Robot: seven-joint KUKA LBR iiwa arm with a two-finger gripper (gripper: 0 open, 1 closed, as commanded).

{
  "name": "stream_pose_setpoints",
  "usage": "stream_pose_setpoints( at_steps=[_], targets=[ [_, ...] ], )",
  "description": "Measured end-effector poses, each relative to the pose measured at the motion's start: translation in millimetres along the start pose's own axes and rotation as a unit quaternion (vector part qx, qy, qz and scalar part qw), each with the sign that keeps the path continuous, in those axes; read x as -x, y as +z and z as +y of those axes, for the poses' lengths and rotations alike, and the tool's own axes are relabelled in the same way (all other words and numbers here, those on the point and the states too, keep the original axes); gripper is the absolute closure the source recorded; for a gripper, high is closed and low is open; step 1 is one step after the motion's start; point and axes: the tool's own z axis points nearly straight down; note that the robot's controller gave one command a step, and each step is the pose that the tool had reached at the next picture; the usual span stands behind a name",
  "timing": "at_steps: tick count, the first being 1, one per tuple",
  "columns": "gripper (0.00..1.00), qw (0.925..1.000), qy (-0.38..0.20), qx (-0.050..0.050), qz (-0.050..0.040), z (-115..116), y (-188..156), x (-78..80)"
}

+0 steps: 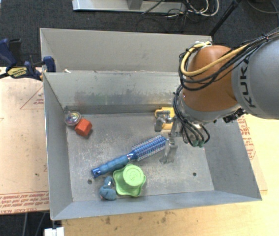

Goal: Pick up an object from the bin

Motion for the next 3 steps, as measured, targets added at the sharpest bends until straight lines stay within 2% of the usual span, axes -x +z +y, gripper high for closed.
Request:
stream_pose_setpoints(
  at_steps=[1, 2, 3],
  targets=[
    [0.0, 0.9998, -0.019, -0.002, 0.0064, -1, 116, 24.1],
    [1.0, 0.9998, -0.02, -0.002, 0.0044, -1, 112, 24.8],
    [1.0, 0.9996, -0.027, -0.002, 0.0003, 4, -21, 14.9]
  ],
)
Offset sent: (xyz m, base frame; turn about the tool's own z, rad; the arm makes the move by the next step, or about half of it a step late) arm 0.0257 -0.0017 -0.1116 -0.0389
